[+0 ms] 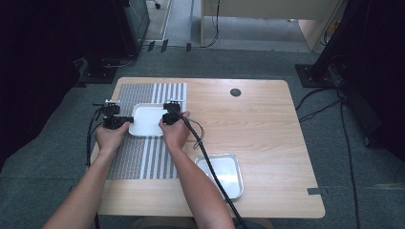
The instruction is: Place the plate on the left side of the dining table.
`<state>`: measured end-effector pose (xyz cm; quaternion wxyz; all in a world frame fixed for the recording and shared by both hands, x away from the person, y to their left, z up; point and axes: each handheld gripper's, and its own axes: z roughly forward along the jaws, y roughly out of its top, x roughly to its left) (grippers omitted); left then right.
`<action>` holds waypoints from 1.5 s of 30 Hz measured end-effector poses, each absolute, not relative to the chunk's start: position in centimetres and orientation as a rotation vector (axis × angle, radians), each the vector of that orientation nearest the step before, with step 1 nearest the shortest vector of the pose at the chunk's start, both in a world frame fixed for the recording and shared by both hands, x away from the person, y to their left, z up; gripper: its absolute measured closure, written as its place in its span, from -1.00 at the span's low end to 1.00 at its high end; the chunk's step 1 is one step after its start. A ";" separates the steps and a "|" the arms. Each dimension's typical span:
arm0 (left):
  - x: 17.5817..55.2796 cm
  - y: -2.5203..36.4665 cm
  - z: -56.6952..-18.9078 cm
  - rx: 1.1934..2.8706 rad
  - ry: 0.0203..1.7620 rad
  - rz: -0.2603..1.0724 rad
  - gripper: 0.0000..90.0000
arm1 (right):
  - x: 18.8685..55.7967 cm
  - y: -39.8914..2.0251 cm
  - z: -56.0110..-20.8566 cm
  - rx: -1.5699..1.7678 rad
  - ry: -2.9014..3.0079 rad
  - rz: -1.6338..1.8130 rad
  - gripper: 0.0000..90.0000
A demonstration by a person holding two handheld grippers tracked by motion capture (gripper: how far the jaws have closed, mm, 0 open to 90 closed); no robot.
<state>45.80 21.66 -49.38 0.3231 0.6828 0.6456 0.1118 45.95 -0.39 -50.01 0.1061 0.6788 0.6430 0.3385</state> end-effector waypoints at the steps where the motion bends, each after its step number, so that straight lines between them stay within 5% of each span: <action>1: 45.8 21.6 -49.4 1.792 1.695 0.296 0.95 | 46.0 -0.4 -50.0 2.001 1.895 0.996 0.93; 9: 45.8 21.5 -49.6 1.797 1.685 0.306 0.90 | 46.0 -0.4 -50.2 2.008 1.897 1.003 0.89; 17: 45.4 21.2 -48.9 1.756 1.663 0.373 0.35 | 45.7 0.0 -50.2 1.934 1.906 1.086 0.25; 30: 43.8 22.2 -46.4 1.735 1.583 0.380 -0.58 | 45.4 -1.3 -48.6 1.818 1.991 1.196 -0.32; 45: 40.4 22.7 -44.6 1.655 1.511 0.410 -0.65 | 42.4 -3.4 -46.3 1.594 2.097 1.252 -0.44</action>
